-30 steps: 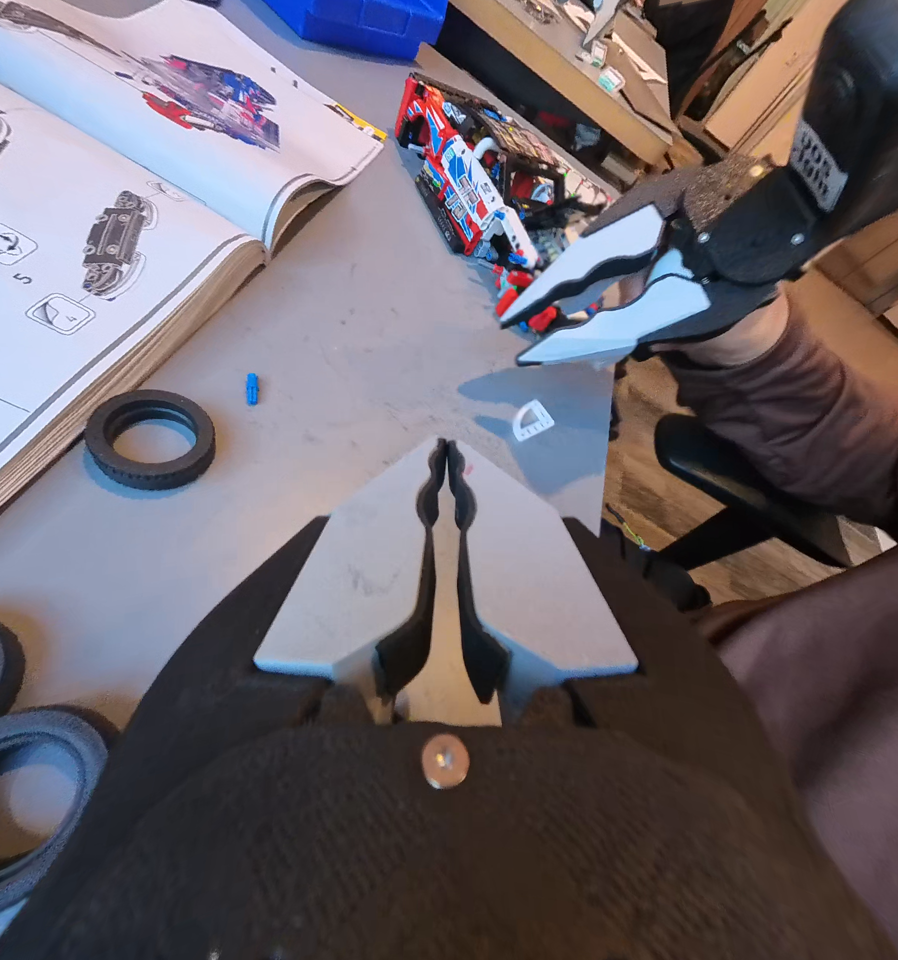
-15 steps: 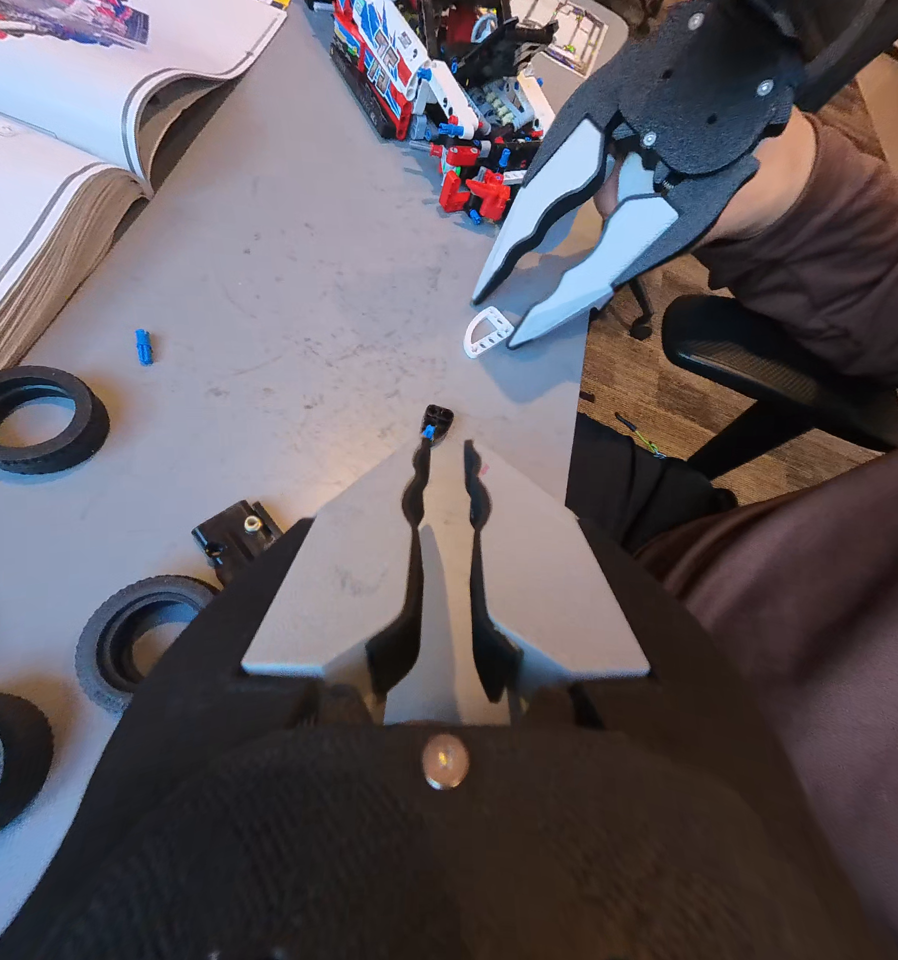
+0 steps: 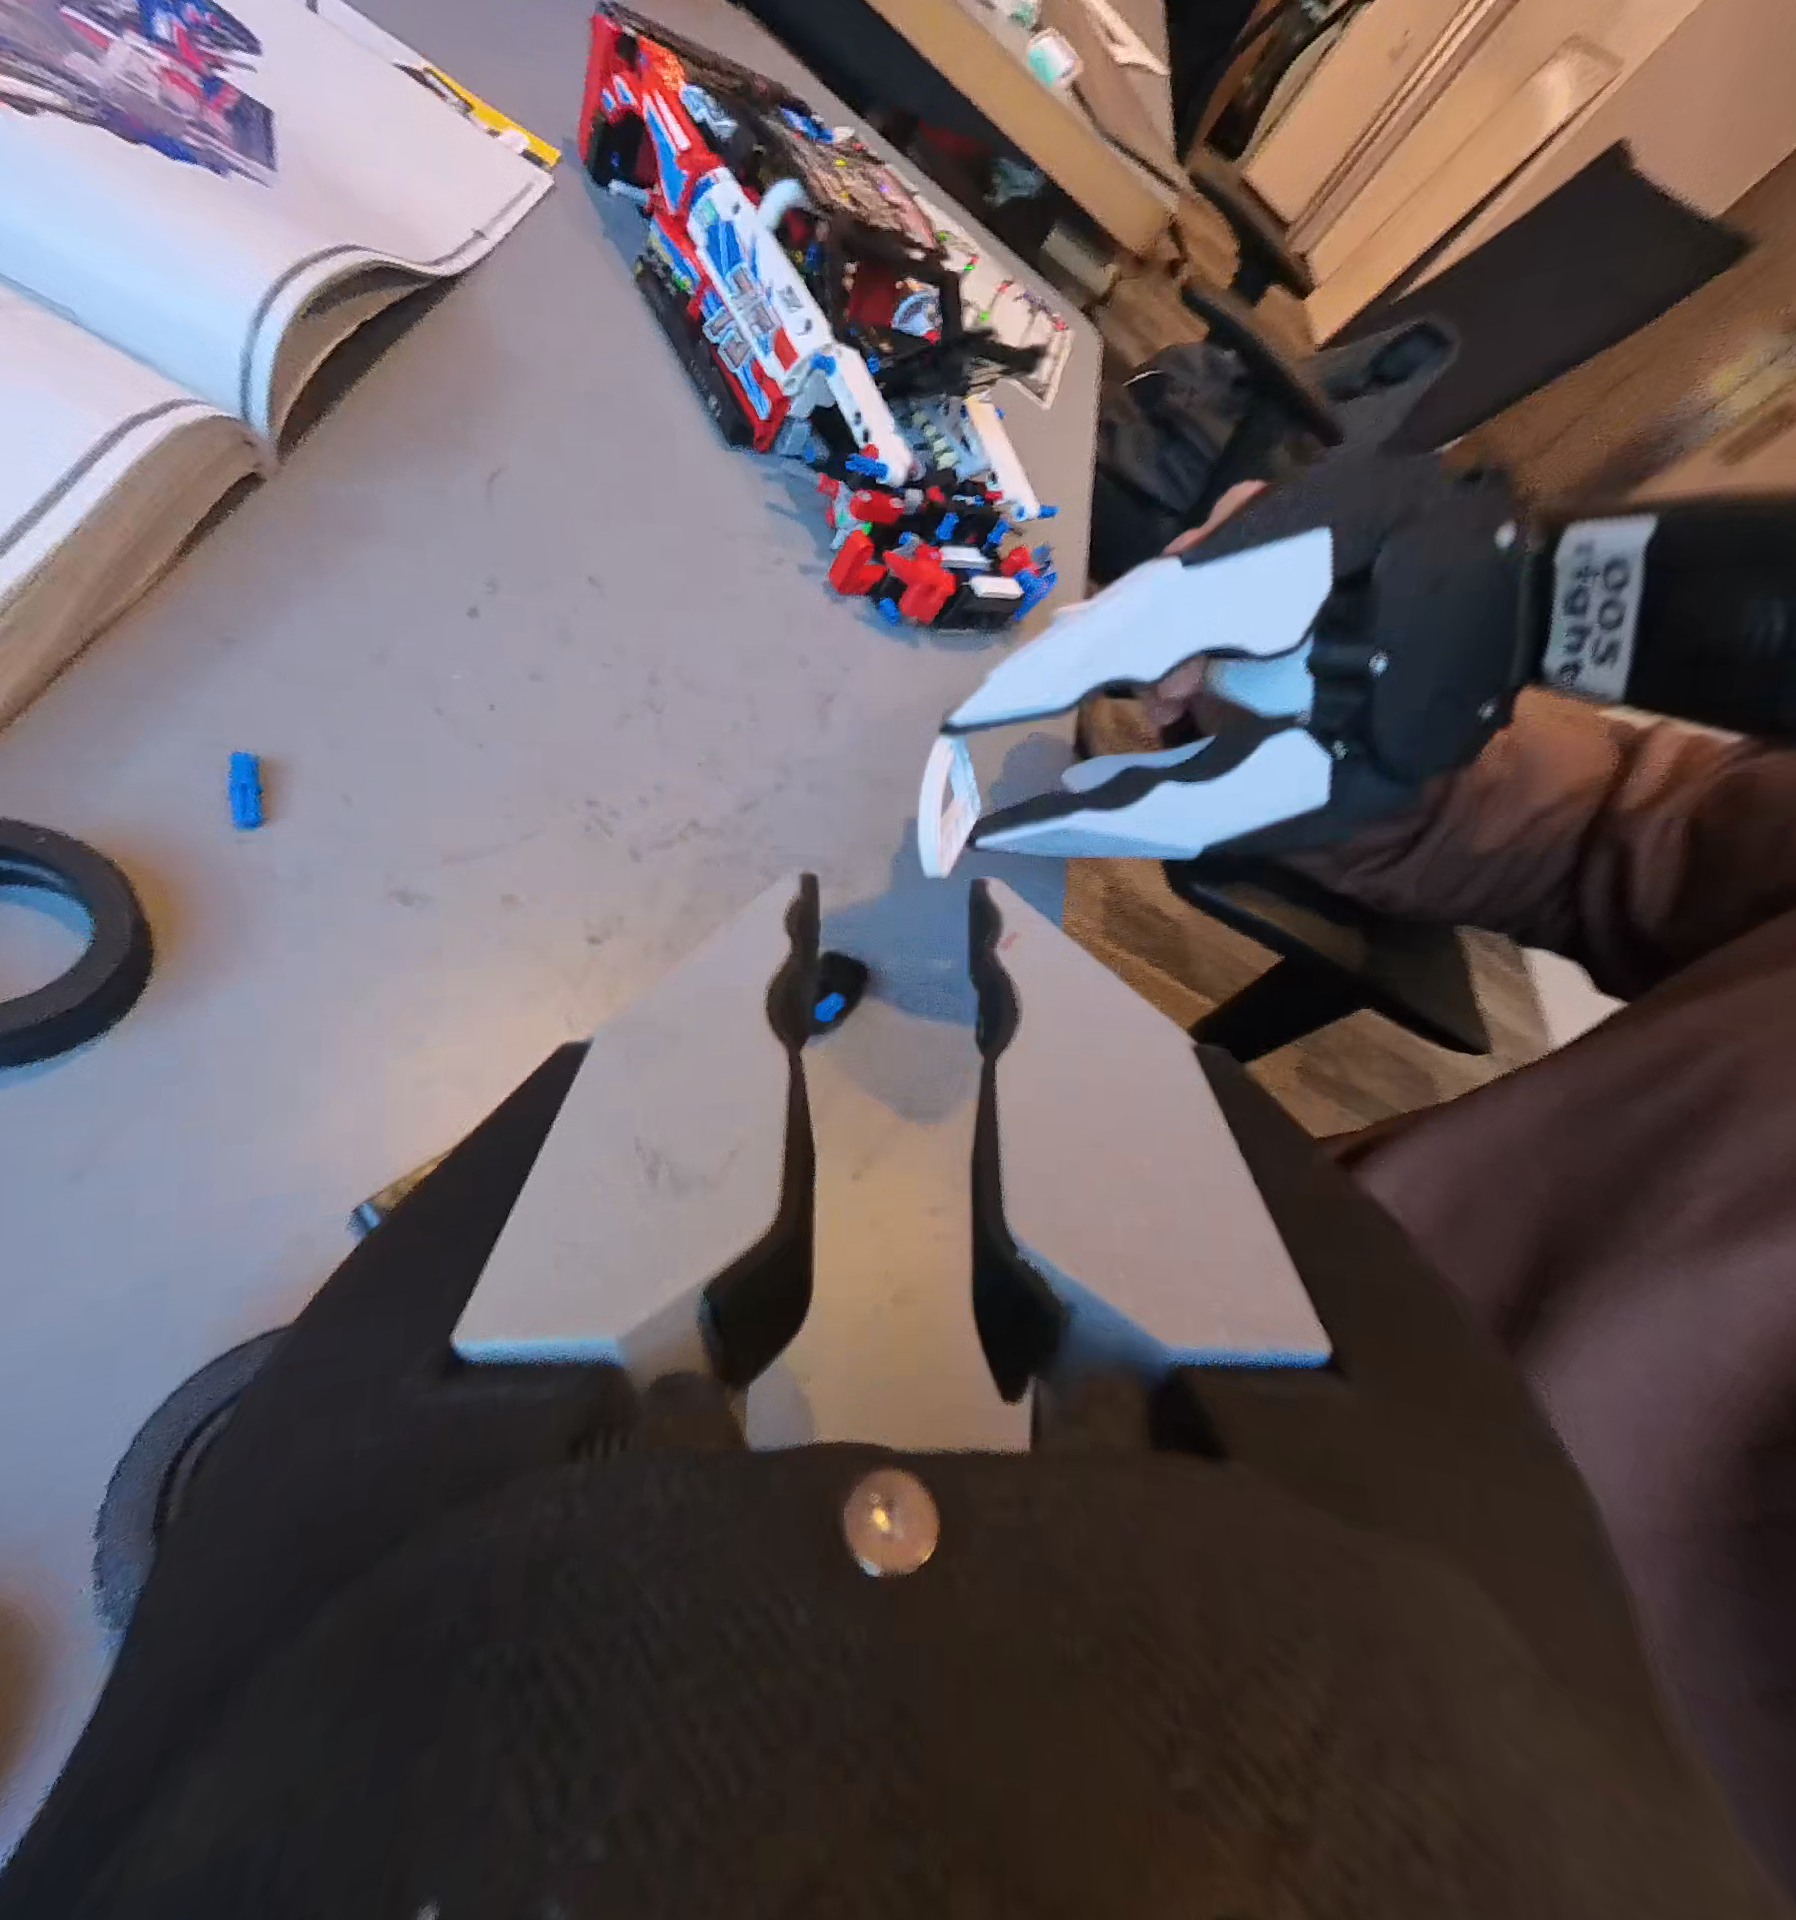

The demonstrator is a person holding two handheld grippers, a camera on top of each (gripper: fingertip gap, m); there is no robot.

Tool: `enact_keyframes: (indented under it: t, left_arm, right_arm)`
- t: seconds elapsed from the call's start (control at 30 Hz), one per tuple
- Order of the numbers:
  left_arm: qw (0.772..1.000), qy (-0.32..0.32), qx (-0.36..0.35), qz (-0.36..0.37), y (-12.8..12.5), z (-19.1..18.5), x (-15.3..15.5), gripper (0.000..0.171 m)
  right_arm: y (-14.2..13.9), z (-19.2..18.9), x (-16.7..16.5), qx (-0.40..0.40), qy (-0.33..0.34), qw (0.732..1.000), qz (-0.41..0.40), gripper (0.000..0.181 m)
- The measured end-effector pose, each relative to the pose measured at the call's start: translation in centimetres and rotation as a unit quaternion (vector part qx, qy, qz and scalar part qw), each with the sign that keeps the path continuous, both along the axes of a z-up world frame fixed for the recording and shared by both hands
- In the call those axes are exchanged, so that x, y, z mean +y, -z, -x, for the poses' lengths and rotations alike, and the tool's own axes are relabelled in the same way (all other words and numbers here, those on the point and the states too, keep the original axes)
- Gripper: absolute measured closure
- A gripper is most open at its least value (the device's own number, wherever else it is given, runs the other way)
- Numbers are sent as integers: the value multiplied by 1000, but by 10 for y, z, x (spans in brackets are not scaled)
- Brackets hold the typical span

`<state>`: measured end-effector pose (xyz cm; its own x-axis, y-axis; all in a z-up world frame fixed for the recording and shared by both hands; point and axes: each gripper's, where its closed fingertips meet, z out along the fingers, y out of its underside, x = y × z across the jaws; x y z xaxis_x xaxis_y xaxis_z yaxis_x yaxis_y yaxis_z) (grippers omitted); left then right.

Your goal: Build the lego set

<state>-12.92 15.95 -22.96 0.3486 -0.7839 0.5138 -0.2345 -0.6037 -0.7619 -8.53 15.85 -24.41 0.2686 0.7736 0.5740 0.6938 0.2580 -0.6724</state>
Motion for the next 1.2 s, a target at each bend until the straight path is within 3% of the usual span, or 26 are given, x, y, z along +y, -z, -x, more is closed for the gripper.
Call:
enact_keyframes:
  t: [0.23,0.33,0.43,0.57,0.67,0.77,0.87,1.03,1.2]
  left_arm:
    - [998,48,-18,33,-1,-14,-11,150]
    - [997,71,-21,21,-2,-18,-19,169]
    - [997,67,2,-31,-2,-18,-18,170]
    - [980,71,27,-187,-11,-16,-21,170]
    - [923,86,74,-366,-17,-13,-33,170]
    - [832,101,137,-528,-17,-12,-40,170]
    - [747,97,194,-629,-16,-12,-40,170]
    - [659,115,240,-704,-13,-12,-48,170]
    - [614,132,246,-738,-15,-11,-58,170]
  right_arm:
    - [-16,17,-7,1,-26,996,-86,158]
    - [-18,18,-8,0,-29,995,-100,158]
    - [-16,18,-7,5,-27,995,-92,158]
    - [-22,12,-8,67,-29,997,7,166]
    - [-28,9,-16,128,-54,979,152,158]
    - [-37,9,-20,171,-75,947,262,141]
    - [-38,13,-29,163,-104,924,329,149]
    - [-29,23,-41,92,-136,931,325,149]
    - [-16,34,-55,31,-171,931,321,149]
